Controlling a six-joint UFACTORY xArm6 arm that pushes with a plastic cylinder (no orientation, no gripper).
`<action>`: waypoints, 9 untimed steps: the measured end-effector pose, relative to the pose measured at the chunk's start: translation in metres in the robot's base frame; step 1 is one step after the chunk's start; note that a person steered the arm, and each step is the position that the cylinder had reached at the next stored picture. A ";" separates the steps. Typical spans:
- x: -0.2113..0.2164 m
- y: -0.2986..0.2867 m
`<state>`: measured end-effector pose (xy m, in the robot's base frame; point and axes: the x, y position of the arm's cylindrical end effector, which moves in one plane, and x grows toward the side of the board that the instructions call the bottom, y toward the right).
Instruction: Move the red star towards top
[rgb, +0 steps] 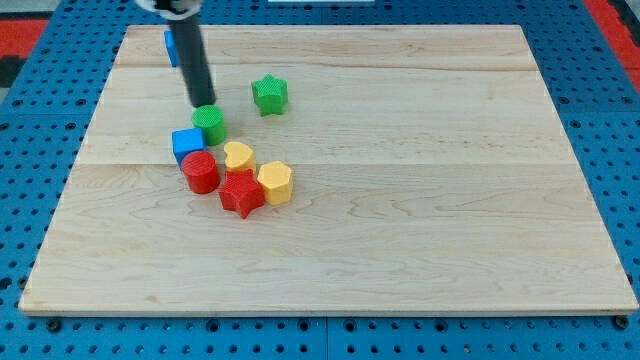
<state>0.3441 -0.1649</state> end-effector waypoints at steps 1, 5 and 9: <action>0.062 -0.026; 0.157 0.102; 0.101 0.033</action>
<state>0.4447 -0.1316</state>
